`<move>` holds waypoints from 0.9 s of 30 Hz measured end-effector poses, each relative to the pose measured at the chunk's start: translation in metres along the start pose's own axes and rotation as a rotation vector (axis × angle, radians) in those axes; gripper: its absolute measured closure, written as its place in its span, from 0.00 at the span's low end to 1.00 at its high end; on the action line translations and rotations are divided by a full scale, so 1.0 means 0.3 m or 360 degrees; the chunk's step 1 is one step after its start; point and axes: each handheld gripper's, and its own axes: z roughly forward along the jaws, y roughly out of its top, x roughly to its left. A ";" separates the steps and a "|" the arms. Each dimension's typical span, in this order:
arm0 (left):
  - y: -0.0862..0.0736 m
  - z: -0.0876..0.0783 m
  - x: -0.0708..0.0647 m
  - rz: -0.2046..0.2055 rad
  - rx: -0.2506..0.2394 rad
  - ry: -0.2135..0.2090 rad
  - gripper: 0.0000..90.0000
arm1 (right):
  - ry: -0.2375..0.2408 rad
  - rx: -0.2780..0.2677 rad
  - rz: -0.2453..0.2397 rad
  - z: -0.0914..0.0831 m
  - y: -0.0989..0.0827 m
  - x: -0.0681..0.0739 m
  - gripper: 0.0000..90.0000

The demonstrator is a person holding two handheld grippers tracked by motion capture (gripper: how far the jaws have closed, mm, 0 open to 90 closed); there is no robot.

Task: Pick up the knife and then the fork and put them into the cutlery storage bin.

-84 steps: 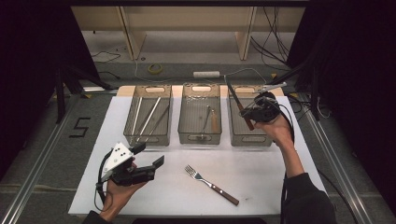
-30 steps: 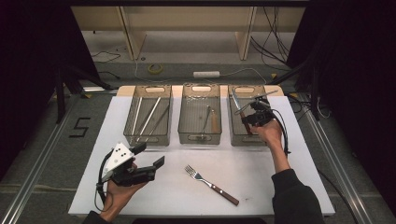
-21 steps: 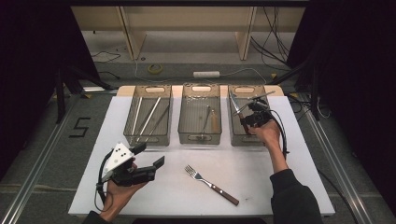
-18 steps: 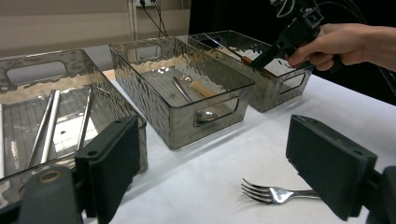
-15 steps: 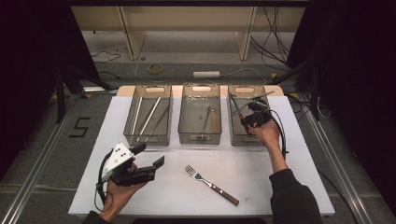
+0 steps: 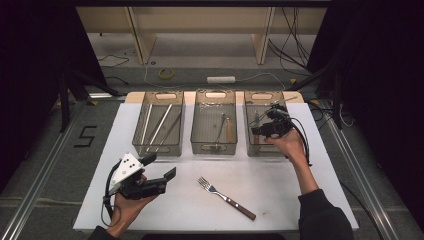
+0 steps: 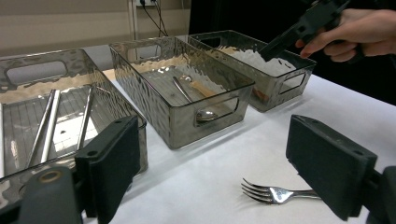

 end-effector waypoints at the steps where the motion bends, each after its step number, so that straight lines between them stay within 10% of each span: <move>1: 0.000 0.000 0.000 0.0001 0.0000 0.0000 0.19 | 0.0018 -0.0008 -0.0024 -0.011 -0.002 0.011 0.46; 15: 0.001 -0.002 0.002 -0.0001 0.0001 0.0004 0.19 | 0.0224 -0.0034 -0.0291 -0.114 -0.090 0.177 0.39; 27: 0.001 -0.001 0.001 -0.0005 0.0000 0.0003 0.19 | 0.0288 0.0013 -0.0367 -0.112 -0.154 0.238 0.37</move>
